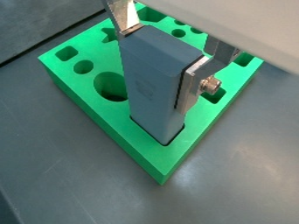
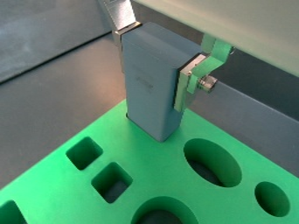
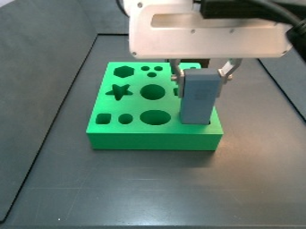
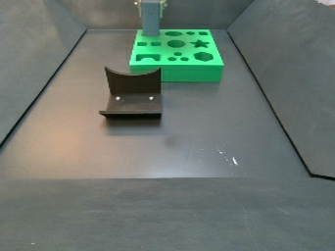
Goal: Insert the rectangle object.
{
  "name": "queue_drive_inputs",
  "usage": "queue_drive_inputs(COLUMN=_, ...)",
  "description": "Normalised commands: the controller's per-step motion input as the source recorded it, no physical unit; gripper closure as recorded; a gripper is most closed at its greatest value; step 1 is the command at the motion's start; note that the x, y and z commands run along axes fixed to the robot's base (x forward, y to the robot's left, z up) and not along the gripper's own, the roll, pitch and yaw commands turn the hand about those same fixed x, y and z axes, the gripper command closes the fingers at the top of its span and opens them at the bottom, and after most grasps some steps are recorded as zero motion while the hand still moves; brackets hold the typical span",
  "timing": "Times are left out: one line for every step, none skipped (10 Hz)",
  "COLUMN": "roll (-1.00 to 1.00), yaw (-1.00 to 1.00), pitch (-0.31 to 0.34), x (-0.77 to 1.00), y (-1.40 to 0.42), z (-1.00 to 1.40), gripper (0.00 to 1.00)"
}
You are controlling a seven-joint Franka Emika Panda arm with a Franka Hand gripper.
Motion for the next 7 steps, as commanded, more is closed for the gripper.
queue_drive_inputs(roll=0.18, yaw=0.00, pitch=-0.020, x=0.00, y=-0.03, z=-0.49, gripper=1.00)
queue_drive_inputs(roll=0.16, yaw=0.00, pitch=0.000, x=0.04, y=-0.04, z=-0.46, gripper=1.00)
queue_drive_inputs(roll=0.12, yaw=0.00, pitch=0.023, x=0.20, y=0.00, z=-0.40, gripper=1.00)
queue_drive_inputs(roll=0.04, yaw=0.00, pitch=0.047, x=0.28, y=0.00, z=-0.42, gripper=1.00)
queue_drive_inputs(roll=0.00, yaw=-0.01, pitch=0.000, x=0.16, y=0.00, z=-0.30, gripper=1.00)
queue_drive_inputs(roll=-0.08, yaw=-0.01, pitch=0.000, x=0.00, y=0.10, z=0.00, gripper=1.00)
queue_drive_inputs(roll=0.00, yaw=0.00, pitch=0.000, x=0.00, y=0.00, z=0.00, gripper=1.00)
